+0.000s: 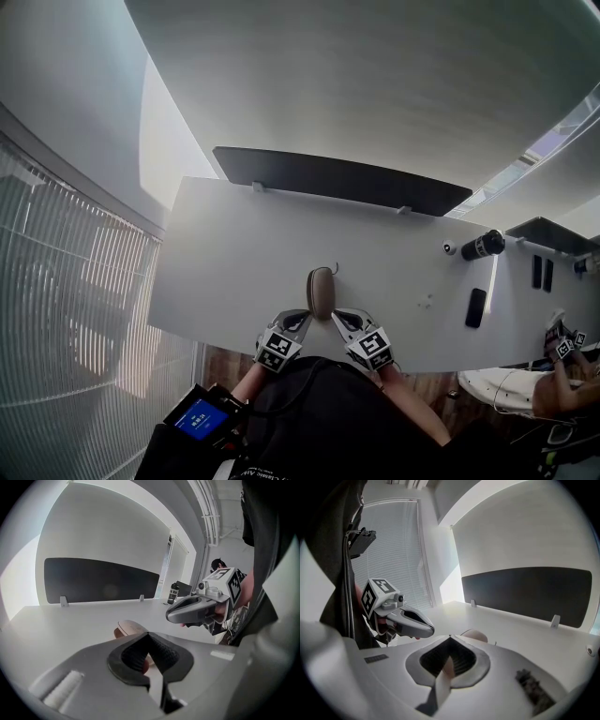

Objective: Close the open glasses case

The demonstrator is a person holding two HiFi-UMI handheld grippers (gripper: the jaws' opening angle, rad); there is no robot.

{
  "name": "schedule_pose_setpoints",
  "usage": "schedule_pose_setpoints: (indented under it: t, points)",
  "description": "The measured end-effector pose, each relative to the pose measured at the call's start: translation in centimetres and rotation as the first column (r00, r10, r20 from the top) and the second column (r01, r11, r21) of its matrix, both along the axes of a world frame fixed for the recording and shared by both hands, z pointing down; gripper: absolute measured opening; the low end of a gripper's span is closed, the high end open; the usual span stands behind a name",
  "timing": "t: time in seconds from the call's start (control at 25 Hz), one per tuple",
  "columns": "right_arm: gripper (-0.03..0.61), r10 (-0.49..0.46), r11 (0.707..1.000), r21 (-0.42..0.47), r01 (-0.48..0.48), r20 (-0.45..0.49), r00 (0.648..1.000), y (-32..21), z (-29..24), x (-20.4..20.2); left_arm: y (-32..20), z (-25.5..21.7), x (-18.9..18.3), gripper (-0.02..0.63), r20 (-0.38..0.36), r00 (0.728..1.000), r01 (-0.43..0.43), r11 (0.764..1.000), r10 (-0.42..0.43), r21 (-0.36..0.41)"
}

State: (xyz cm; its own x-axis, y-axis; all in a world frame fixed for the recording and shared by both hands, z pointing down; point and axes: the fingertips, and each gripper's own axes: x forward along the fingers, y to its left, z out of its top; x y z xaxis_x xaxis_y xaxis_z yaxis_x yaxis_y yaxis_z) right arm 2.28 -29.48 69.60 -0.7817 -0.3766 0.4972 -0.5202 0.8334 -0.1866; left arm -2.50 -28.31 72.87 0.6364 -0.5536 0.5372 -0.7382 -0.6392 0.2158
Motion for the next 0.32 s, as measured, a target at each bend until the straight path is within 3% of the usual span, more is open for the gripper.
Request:
schedule_pose_setpoints:
  t: [0.32]
  points:
    - [-0.003,-0.011,0.999,0.032,0.012,-0.024,1.000,0.10,0.15,0.54,0.22,0.08,0.21,0.008,0.006,1.000,-0.007,1.000,0.007,-0.004]
